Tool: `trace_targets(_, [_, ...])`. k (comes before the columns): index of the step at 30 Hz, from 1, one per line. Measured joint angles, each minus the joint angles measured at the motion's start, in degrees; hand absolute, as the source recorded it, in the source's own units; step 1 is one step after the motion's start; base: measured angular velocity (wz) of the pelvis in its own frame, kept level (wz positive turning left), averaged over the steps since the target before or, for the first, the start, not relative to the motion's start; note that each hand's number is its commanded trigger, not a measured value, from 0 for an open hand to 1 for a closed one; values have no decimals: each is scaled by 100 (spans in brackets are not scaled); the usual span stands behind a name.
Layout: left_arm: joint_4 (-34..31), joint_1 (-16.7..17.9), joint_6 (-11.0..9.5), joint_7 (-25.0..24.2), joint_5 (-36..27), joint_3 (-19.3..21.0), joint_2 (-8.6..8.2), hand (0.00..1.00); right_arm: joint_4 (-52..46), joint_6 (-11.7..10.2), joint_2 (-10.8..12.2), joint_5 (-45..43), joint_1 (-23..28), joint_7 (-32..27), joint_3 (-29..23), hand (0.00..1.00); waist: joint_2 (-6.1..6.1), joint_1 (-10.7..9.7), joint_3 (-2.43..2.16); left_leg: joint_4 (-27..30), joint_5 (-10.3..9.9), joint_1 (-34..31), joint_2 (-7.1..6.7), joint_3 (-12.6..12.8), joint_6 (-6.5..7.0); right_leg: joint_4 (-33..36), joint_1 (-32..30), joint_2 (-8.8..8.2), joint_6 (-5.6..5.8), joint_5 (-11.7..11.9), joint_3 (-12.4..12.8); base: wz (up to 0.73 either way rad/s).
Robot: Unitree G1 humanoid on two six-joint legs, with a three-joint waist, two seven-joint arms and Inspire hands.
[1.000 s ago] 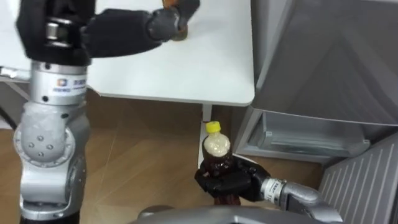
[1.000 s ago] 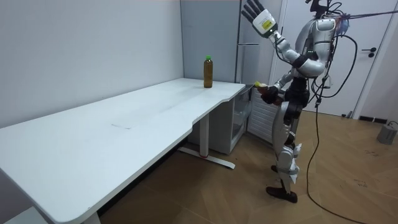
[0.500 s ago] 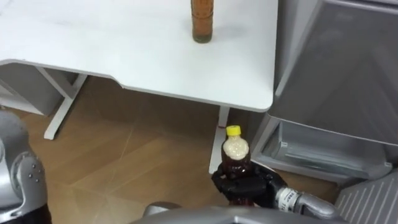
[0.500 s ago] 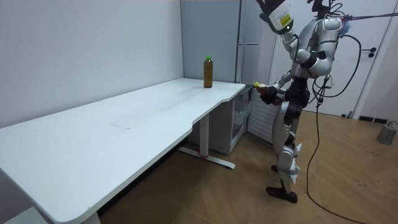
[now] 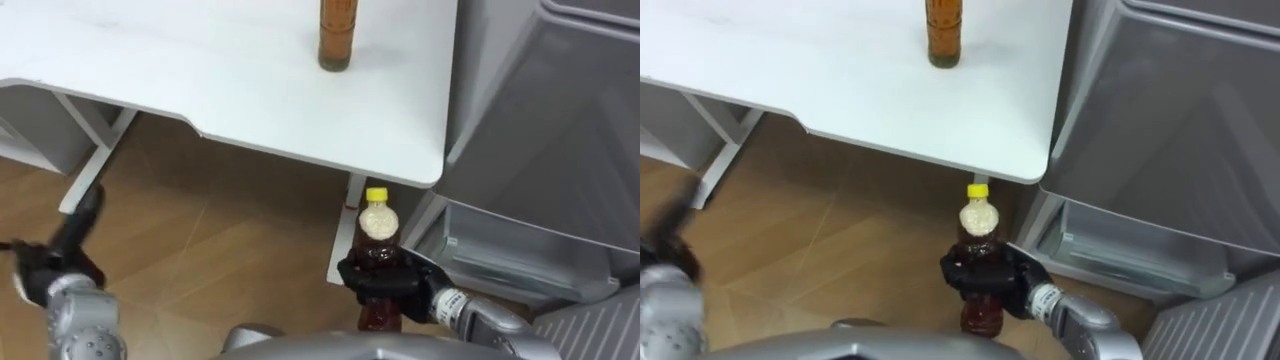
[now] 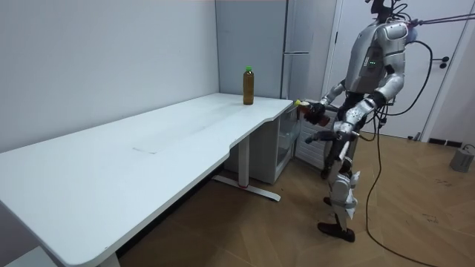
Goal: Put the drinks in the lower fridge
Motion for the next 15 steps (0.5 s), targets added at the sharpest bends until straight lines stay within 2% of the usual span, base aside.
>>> trace_targets(2, [579,168,153,-199,-558,-157,-2,0,11,61,29,111,-25,-160,19,100,-17,0,0,-33,0,-38,11,43,0,20,-81,5,1,-1,45,-8])
trace_targets(4, [941,334,222,-416,-615,-248,6,0,9,140,19,141,-76,-267,7,100,-13,-5,3,-37,0,-73,16,84,0,39,-115,7,1,-1,97,-12])
trace_targets(6, [1489,339,393,-664,-545,-275,32,0,25,214,8,147,-118,-317,-4,100,-15,-24,4,-33,0,-96,16,87,0,45,-146,7,1,0,109,-4])
trace_targets(8, [2212,324,654,-911,-204,-282,29,0,32,315,-12,156,-120,-390,-4,100,-6,-63,9,-18,0,-98,21,135,1,79,-153,4,2,0,109,0])
trace_targets(12, [2749,321,988,-1164,444,-303,21,0,37,377,-33,194,-120,-522,-12,100,21,-234,29,-36,-17,-133,28,168,18,79,-182,5,2,0,98,2])
trace_targets(14, [2894,264,1141,-1317,1463,-515,26,0,37,422,-37,197,-122,-548,-9,100,45,-409,32,-29,-18,-171,26,163,19,90,-194,5,5,1,102,4])
trace_targets(15, [2939,238,1174,-1371,1768,-580,26,0,37,432,-38,202,-122,-550,-9,100,57,-463,34,-27,-18,-176,27,160,18,92,-192,5,5,1,115,0])
